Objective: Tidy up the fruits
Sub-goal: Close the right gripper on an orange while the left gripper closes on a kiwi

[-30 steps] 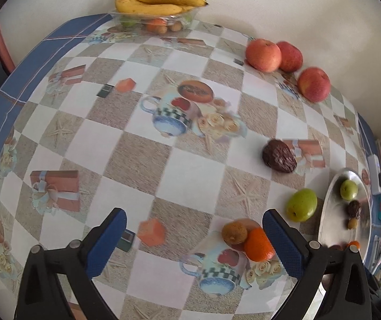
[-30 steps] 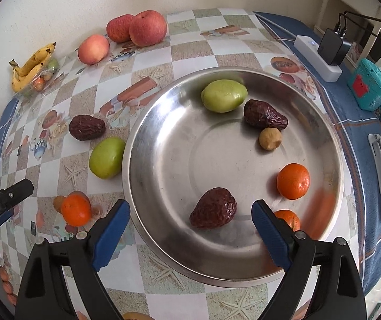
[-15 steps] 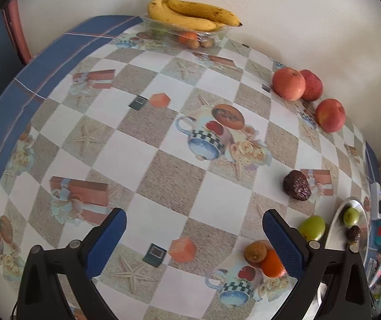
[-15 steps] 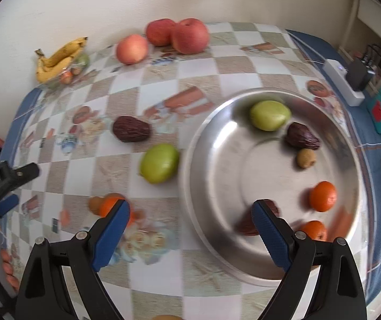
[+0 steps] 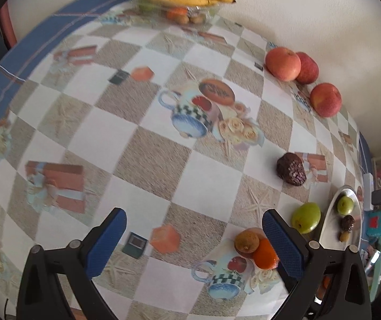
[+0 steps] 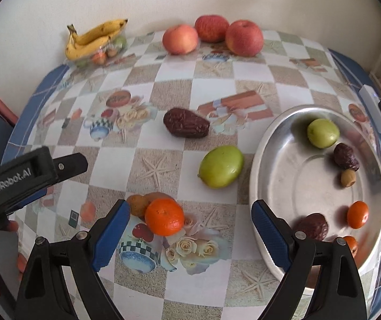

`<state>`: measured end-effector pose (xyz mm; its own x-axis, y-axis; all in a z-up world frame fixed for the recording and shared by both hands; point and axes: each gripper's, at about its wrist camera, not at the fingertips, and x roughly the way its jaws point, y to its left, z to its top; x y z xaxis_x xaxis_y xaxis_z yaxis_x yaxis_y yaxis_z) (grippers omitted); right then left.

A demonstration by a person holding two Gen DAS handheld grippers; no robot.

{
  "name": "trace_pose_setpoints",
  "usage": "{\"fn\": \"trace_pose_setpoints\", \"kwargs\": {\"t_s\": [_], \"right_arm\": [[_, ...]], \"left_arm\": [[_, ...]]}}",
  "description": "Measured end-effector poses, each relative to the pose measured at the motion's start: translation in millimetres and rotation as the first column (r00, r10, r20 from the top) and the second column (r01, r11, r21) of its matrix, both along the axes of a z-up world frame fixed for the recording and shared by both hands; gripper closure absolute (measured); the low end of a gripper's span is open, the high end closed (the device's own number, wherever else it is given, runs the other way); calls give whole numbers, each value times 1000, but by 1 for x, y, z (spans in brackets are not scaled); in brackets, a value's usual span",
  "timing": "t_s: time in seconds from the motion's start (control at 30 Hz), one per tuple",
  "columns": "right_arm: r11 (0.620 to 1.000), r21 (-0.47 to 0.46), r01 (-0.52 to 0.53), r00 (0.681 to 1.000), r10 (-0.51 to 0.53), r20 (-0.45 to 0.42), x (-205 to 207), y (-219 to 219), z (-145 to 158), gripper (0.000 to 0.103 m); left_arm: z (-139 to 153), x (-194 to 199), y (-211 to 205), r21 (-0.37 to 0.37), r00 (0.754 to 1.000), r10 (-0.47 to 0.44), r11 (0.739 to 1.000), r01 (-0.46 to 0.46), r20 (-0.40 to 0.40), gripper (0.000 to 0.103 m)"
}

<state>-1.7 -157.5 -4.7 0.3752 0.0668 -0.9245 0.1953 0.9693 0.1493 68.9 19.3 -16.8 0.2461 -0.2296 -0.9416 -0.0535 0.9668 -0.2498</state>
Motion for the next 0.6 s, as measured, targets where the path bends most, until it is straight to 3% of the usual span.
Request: {"fn": "trace_pose_setpoints", "kwargs": {"t_s": [0.2,0.27,0.5,0.57,0.6], "right_arm": [[1000,23,-6,999,7,-48,4,4,-18,10],[999,32,-9,998,11,-60,5,5,-22,10],[999,18,-39,996,41,-83,9,14,-29,15],[999,17,-45,995,47,-88,10,16,-30,20],[999,15,-48,995,49,-92,11,17,-31,24]], "left_arm": [[-19,-1,-15,-52,997,-46,998,42,-69,5],[-24,-2,-20,-59,994,-63,997,58,-88,13],[-30,-4,-31,-86,988,-102,992,92,-116,28],[-31,-4,-35,-118,985,-115,988,100,-125,49],[-33,-5,-37,-144,983,-122,984,102,-136,51]]}}
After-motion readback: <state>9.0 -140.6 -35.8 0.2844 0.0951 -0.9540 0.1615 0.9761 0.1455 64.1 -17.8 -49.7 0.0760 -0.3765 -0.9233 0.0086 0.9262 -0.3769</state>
